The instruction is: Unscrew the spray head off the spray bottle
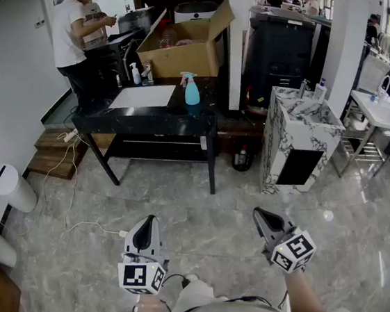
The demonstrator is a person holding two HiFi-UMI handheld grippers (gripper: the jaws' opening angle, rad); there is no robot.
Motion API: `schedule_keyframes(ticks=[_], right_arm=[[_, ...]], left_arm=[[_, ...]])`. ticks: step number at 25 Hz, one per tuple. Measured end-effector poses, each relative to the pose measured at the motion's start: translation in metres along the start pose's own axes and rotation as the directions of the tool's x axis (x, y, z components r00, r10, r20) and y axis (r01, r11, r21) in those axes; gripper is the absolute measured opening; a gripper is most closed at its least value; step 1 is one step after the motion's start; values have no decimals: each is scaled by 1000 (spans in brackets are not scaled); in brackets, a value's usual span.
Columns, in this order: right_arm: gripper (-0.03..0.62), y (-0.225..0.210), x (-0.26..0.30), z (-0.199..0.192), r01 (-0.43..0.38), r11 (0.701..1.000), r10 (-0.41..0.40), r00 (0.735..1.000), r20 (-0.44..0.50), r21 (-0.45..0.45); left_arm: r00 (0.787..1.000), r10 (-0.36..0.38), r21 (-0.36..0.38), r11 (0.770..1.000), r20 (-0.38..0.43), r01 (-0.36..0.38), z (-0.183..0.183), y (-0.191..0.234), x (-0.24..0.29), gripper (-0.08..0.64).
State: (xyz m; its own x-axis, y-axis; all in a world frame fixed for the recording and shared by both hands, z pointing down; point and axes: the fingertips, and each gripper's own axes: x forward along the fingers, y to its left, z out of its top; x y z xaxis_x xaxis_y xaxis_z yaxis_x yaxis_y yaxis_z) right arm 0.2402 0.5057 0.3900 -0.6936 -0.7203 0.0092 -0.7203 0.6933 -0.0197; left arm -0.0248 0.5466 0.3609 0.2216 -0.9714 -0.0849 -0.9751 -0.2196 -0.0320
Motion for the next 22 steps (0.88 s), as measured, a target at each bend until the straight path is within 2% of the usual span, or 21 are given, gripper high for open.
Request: schedule_keyframes(ticks=[10,16,22], right_arm=[[3,-10,11,-4,-3,1000,3,1000,-2,-1],[3,-19,20,-10,-3,1000,3,1000,-6,13],[3,-38,49,-14,3,1000,-3,1000,-19,11]], left_arm=[[1000,10,-41,999,-30,-11,-14,5,12,6],[999,17,-31,999,-51,-18,-20,11,16,6],[998,31,-44,998,-48,-33,-27,30,47,6]])
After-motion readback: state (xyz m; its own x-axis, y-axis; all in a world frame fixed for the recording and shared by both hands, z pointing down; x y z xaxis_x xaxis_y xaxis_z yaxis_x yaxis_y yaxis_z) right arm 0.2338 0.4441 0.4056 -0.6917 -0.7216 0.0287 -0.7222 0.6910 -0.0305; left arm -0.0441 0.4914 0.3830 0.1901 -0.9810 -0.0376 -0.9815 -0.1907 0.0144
